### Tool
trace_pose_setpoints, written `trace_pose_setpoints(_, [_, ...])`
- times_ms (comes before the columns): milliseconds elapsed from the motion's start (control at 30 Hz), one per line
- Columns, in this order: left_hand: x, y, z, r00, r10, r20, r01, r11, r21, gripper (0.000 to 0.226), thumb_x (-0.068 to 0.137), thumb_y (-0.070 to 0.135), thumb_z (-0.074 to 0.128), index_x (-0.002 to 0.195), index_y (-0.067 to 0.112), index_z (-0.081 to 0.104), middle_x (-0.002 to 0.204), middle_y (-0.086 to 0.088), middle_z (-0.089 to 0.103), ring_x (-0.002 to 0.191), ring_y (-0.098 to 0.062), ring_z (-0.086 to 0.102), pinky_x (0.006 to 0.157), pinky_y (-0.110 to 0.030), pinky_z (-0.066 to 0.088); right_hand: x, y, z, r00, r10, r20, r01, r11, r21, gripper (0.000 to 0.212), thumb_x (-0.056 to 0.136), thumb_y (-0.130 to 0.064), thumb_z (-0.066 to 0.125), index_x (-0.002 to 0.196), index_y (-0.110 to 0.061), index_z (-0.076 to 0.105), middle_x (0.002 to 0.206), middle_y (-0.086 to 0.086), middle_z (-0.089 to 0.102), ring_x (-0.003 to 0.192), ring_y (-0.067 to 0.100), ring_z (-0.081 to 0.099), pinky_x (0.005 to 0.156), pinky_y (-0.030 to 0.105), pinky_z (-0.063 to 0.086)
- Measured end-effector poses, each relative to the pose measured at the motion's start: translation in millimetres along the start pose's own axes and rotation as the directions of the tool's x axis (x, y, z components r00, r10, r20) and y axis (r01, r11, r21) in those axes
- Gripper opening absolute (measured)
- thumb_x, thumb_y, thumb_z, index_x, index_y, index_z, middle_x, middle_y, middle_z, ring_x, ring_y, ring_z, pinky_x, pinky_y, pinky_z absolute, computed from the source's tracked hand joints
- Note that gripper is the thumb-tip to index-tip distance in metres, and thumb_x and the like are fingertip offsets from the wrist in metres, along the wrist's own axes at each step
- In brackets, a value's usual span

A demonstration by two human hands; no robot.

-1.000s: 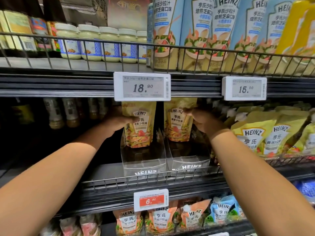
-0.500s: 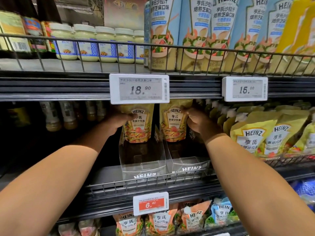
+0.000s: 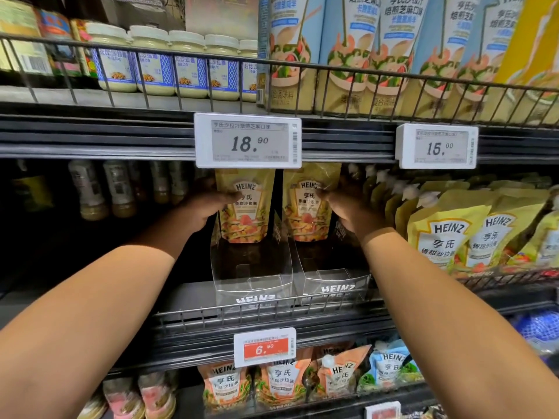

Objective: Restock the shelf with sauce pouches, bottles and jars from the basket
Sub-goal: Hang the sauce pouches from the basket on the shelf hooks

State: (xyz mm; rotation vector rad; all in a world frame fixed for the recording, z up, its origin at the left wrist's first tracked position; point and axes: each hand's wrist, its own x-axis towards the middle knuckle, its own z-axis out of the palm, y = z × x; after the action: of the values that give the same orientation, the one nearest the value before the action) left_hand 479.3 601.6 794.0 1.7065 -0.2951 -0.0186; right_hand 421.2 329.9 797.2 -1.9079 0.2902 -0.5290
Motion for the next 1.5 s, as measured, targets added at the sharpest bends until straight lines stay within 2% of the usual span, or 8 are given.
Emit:
trace_pose_setpoints(333, [-23.5, 5.9, -2.8, 0.995, -0.005, -0.096, 0.004, 1.000, -0.010, 0.037, 0.078, -0.007, 0.072, 0.085, 0.028, 0.066, 0.077, 0.018, 0.072, 0.070, 0.006, 0.066, 0.056, -0.013, 0.046, -23.7, -3.8, -2.6, 0.996, -0.087, -0.003, 0.086, 0.984, -0.156, 0.043, 0.090, -0.004, 0.070, 0.131, -0.004, 0.058, 0.133, 0.014, 0.062, 0.126, 0.030, 0.057, 0.106, 0.039, 0.047])
trace_pose_setpoints(633, [-61.7, 16.0, 4.1, 0.983, 0.047, -0.180, -0.056, 0.997, -0.043, 0.036, 0.084, -0.009, 0.066, 0.102, 0.023, 0.062, 0.108, -0.003, 0.065, 0.081, 0.000, 0.060, 0.064, -0.010, 0.047, -46.4, -10.8, -12.9, 0.996, -0.084, 0.009, 0.085, 0.985, -0.151, 0.036, 0.091, -0.005, 0.068, 0.127, -0.004, 0.062, 0.132, 0.014, 0.064, 0.123, 0.029, 0.059, 0.094, 0.028, 0.046])
trace_pose_setpoints(733, [-78.1, 16.2, 3.1, 0.980, 0.031, -0.194, -0.044, 0.997, -0.063, 0.041, 0.087, -0.002, 0.068, 0.121, 0.019, 0.059, 0.111, -0.002, 0.064, 0.102, -0.014, 0.061, 0.088, -0.031, 0.051, -55.1, -9.3, -15.9, 0.996, -0.086, -0.028, 0.078, 0.976, -0.205, 0.041, 0.092, -0.016, 0.069, 0.130, -0.006, 0.059, 0.134, 0.010, 0.062, 0.124, 0.027, 0.057, 0.088, 0.022, 0.042])
trace_pose_setpoints(833, [-93.3, 15.9, 3.6, 0.974, 0.019, -0.226, -0.038, 0.996, -0.079, 0.041, 0.089, -0.001, 0.067, 0.125, 0.015, 0.058, 0.100, 0.001, 0.063, 0.100, -0.018, 0.061, 0.086, -0.037, 0.053, -66.1, -8.9, -18.6, 0.996, -0.084, -0.036, 0.077, 0.985, -0.154, 0.038, 0.091, -0.011, 0.069, 0.126, -0.002, 0.058, 0.131, 0.014, 0.063, 0.121, 0.027, 0.059, 0.074, 0.003, 0.042])
trace_pose_setpoints(967, [-115.1, 15.7, 3.6, 0.965, 0.045, -0.259, -0.080, 0.988, -0.129, 0.033, 0.093, 0.000, 0.062, 0.122, 0.015, 0.058, 0.090, 0.006, 0.063, 0.080, -0.007, 0.060, 0.065, -0.019, 0.051, -95.5, -11.1, -26.2, 0.998, -0.061, -0.032, 0.065, 0.985, 0.162, 0.024, 0.090, 0.008, 0.063, 0.095, -0.014, 0.055, 0.117, 0.022, 0.064, 0.109, 0.032, 0.062, 0.087, 0.037, 0.055])
trace_pose_setpoints(1067, [-135.7, 17.4, 1.9, 0.963, 0.071, -0.261, -0.120, 0.978, -0.174, 0.026, 0.093, -0.001, 0.059, 0.108, 0.020, 0.063, 0.089, 0.005, 0.069, 0.068, -0.001, 0.064, 0.053, -0.012, 0.049, -121.0, -6.8, -37.0, 0.990, -0.026, -0.141, 0.048, 0.986, 0.160, 0.019, 0.088, -0.001, 0.065, 0.106, -0.007, 0.064, 0.113, 0.019, 0.069, 0.106, 0.034, 0.066, 0.096, 0.049, 0.054])
trace_pose_setpoints(1267, [-179.1, 28.9, 7.0, 0.984, 0.110, -0.140, -0.143, 0.958, -0.249, 0.021, 0.090, 0.007, 0.064, 0.105, 0.022, 0.064, 0.078, -0.002, 0.072, 0.063, -0.008, 0.063, 0.056, -0.020, 0.049, -187.4, -13.3, -50.3, 0.980, -0.072, -0.186, 0.101, 0.983, 0.151, 0.015, 0.094, -0.013, 0.063, 0.089, -0.025, 0.056, 0.085, 0.008, 0.067, 0.063, 0.009, 0.061, 0.056, 0.025, 0.047])
trace_pose_setpoints(1500, [-241.2, 20.8, 11.5, 0.985, 0.122, 0.124, -0.078, 0.946, -0.315, 0.024, 0.082, 0.013, 0.066, 0.105, 0.021, 0.067, 0.072, 0.000, 0.071, 0.064, -0.012, 0.063, 0.054, -0.023, 0.050, -267.2, -11.2, -47.5, 0.977, 0.034, -0.209, 0.018, 0.971, 0.239, 0.009, 0.097, -0.009, 0.058, 0.091, -0.014, 0.060, 0.071, 0.006, 0.066, 0.051, 0.005, 0.057, 0.048, 0.016, 0.044])
